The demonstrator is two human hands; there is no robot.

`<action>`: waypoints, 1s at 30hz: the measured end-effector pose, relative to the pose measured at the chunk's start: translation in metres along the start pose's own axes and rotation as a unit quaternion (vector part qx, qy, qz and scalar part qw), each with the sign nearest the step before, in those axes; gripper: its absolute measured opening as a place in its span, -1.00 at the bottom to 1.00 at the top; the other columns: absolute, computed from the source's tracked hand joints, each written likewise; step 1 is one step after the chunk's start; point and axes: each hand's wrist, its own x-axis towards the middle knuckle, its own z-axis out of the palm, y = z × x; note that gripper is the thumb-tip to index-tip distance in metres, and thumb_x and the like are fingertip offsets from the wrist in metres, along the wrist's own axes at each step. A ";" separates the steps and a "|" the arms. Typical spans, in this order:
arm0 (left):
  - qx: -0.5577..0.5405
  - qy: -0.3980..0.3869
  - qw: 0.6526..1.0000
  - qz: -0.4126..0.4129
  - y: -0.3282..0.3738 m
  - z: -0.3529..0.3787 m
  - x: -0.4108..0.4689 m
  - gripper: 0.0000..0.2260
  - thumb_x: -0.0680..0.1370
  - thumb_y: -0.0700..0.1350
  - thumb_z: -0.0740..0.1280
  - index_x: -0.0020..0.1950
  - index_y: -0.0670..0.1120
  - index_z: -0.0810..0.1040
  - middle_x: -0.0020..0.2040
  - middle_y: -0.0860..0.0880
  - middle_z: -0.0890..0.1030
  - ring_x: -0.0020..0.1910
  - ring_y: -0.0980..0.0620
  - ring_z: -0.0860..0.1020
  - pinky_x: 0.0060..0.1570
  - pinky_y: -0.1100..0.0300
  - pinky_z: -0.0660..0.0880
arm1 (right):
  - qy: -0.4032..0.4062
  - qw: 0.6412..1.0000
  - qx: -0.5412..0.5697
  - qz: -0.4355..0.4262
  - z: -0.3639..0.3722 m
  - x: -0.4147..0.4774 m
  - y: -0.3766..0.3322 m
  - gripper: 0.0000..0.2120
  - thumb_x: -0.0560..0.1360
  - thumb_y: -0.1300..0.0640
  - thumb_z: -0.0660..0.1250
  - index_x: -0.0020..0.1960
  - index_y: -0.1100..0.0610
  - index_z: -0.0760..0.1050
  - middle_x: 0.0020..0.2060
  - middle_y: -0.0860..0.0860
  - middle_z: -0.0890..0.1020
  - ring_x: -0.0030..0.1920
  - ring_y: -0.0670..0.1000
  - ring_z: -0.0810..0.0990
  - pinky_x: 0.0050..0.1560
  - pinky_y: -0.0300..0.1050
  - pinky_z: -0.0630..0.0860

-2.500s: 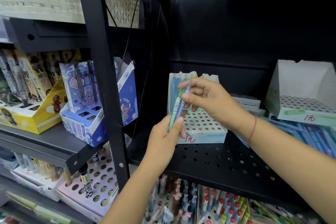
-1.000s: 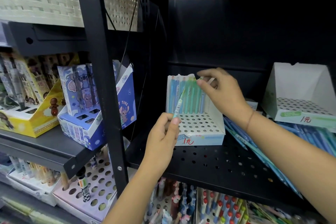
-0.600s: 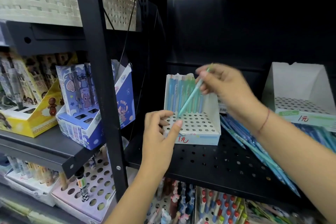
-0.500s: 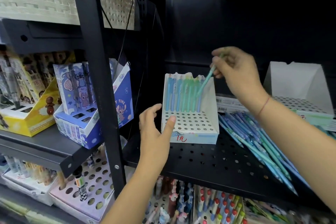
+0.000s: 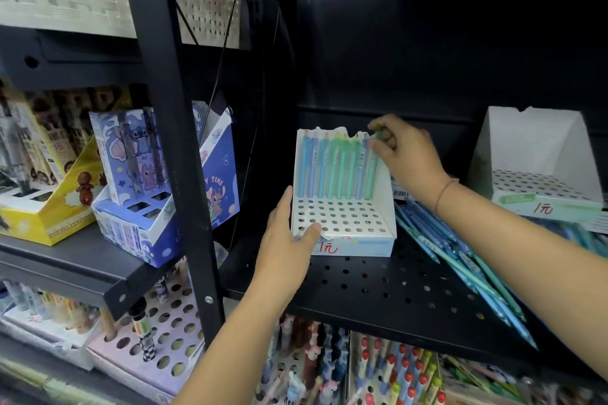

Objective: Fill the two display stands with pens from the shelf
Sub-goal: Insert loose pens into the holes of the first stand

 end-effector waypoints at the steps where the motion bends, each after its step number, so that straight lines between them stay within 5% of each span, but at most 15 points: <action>1: 0.001 0.000 1.000 0.001 0.000 0.000 0.000 -0.38 0.59 -0.03 0.30 0.49 0.34 0.04 0.49 0.21 0.26 0.39 0.08 0.38 0.35 0.01 0.37 | -0.005 1.000 -0.022 -0.012 0.001 0.000 0.001 -0.78 0.54 0.16 0.32 0.18 0.13 0.53 -0.12 0.00 0.51 -0.18 -0.05 0.46 -0.09 -0.09 0.49; 7: 0.009 0.006 1.000 0.004 -0.002 0.000 0.001 -0.38 0.58 -0.04 0.31 0.50 0.32 0.05 0.48 0.20 0.28 0.38 0.09 0.38 0.34 0.00 0.38 | -0.022 0.994 -0.110 -0.007 0.000 -0.002 0.005 -0.63 0.59 0.02 0.24 0.37 0.07 0.43 0.10 0.12 0.43 0.00 0.09 0.51 -0.09 -0.06 0.49; 15: 0.013 0.013 1.000 0.013 -0.003 0.001 0.003 -0.38 0.58 -0.07 0.31 0.52 0.26 0.07 0.42 0.18 0.34 0.27 0.16 0.43 0.05 0.32 0.41 | -0.126 0.977 -0.169 0.019 -0.013 -0.007 0.010 -0.48 0.59 -0.08 0.20 0.50 0.02 0.22 0.19 0.10 0.38 0.04 0.09 0.50 -0.07 -0.04 0.50; 19: -0.002 0.009 1.000 0.016 -0.006 0.000 0.005 -0.37 0.58 -0.05 0.32 0.51 0.31 0.07 0.42 0.17 0.36 0.31 0.10 0.44 0.26 0.05 0.44 | -0.080 0.992 -0.072 0.070 -0.046 -0.026 -0.001 -0.80 0.49 -0.05 0.37 -0.03 0.08 0.54 -0.13 -0.02 0.55 -0.18 -0.03 0.51 -0.23 -0.17 0.41; 21: -0.004 0.008 1.000 0.015 -0.007 -0.001 0.006 -0.37 0.57 -0.04 0.32 0.50 0.32 0.06 0.43 0.17 0.35 0.33 0.08 0.42 0.31 -0.03 0.42 | -0.175 0.974 -0.078 0.124 -0.067 -0.046 -0.003 -0.79 0.45 -0.06 0.43 -0.20 0.07 0.53 -0.31 -0.04 0.57 -0.30 -0.08 0.50 -0.33 -0.23 0.36; 24: 0.005 0.007 1.000 0.016 -0.010 0.000 0.008 -0.37 0.56 0.00 0.33 0.47 0.37 0.05 0.48 0.17 0.30 0.41 0.04 0.36 0.35 -0.12 0.37 | -0.325 0.917 -0.147 0.180 -0.086 -0.078 0.000 -0.74 0.41 -0.10 0.45 -0.23 0.08 0.55 -0.37 -0.09 0.56 -0.36 -0.12 0.49 -0.37 -0.26 0.33; 30: 0.014 0.008 1.000 0.018 -0.016 0.000 0.011 -0.38 0.55 0.05 0.34 0.44 0.42 0.06 0.49 0.14 0.29 0.44 -0.01 0.32 0.35 -0.18 0.34 | -0.366 0.875 -0.237 0.210 -0.089 -0.109 0.015 -0.69 0.42 -0.13 0.44 -0.22 0.11 0.51 -0.27 0.02 0.62 -0.24 0.02 0.58 -0.28 -0.12 0.43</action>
